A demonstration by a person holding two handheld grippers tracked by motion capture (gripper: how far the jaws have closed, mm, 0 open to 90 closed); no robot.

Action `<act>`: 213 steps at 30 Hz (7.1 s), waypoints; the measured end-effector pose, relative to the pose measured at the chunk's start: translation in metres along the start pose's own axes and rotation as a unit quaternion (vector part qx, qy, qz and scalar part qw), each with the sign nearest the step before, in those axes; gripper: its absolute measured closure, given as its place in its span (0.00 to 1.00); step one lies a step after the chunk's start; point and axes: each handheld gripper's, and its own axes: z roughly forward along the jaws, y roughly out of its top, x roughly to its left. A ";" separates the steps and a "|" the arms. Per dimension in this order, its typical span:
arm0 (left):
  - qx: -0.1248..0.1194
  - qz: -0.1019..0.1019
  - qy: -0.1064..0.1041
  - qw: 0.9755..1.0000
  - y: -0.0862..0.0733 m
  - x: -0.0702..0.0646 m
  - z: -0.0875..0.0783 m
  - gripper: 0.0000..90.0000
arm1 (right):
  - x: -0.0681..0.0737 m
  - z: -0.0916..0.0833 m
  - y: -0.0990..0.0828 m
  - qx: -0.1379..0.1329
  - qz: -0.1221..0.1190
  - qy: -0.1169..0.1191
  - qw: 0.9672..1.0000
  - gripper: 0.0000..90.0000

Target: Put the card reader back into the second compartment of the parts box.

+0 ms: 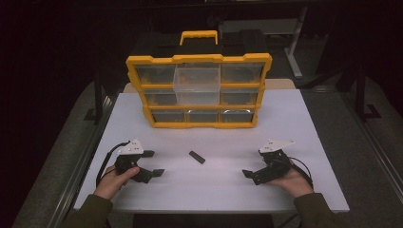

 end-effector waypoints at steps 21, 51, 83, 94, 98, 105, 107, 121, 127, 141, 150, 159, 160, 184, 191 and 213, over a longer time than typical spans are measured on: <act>-0.008 0.001 -0.007 1.000 -0.003 -0.001 0.000 0.16 | 0.001 0.009 0.011 -0.005 -0.006 0.018 1.000 0.00; -0.018 0.002 -0.001 1.000 -0.001 -0.004 -0.002 0.16 | 0.004 0.012 0.026 -0.011 -0.006 0.037 0.999 0.00; -0.015 0.008 -0.009 1.000 -0.001 -0.006 0.002 0.16 | 0.008 0.024 0.050 -0.005 -0.030 0.055 0.998 0.00; -0.016 0.006 -0.012 1.000 -0.002 -0.006 0.003 0.16 | 0.009 0.029 0.059 -0.005 -0.033 0.059 0.998 0.00; -0.019 0.006 -0.011 1.000 -0.002 -0.006 0.004 0.16 | 0.011 0.030 0.063 -0.005 -0.036 0.061 0.997 0.00; -0.024 0.004 -0.008 1.000 -0.001 -0.005 0.004 0.16 | 0.012 0.033 0.068 -0.004 -0.041 0.066 0.997 0.00; -0.024 0.004 -0.008 1.000 -0.001 -0.005 0.004 0.16 | 0.013 0.034 0.069 -0.003 -0.042 0.066 0.997 0.00; -0.025 0.005 -0.008 1.000 0.000 -0.005 0.007 0.16 | 0.018 0.039 0.080 0.002 -0.049 0.074 0.996 0.00; -0.024 0.006 -0.010 1.000 0.000 -0.005 0.007 0.16 | 0.019 0.041 0.083 0.004 -0.051 0.076 0.996 0.00; -0.024 0.006 -0.011 1.000 0.000 -0.006 0.007 0.16 | 0.023 0.049 0.093 0.008 -0.061 0.087 0.994 0.00; -0.024 0.007 -0.011 1.000 0.000 -0.006 0.007 0.16 | 0.026 0.055 0.097 0.011 -0.063 0.093 0.994 0.00; -0.024 0.006 -0.012 1.000 0.000 -0.006 0.006 0.16 | 0.029 0.059 0.103 0.012 -0.067 0.095 0.993 0.00; -0.024 0.006 -0.012 1.000 0.000 -0.006 0.006 0.16 | 0.030 0.059 0.104 0.012 -0.070 0.096 0.993 0.00; -0.026 0.008 -0.013 1.000 0.000 -0.006 0.006 0.16 | 0.040 0.073 0.119 0.015 -0.073 0.108 0.991 0.00; -0.027 0.008 -0.013 1.000 0.000 -0.006 0.005 0.16 | 0.045 0.079 0.124 0.016 -0.081 0.111 0.990 0.00; -0.027 0.006 -0.015 0.999 -0.001 -0.006 0.006 0.16 | 0.055 0.097 0.141 0.016 -0.100 0.119 0.988 0.00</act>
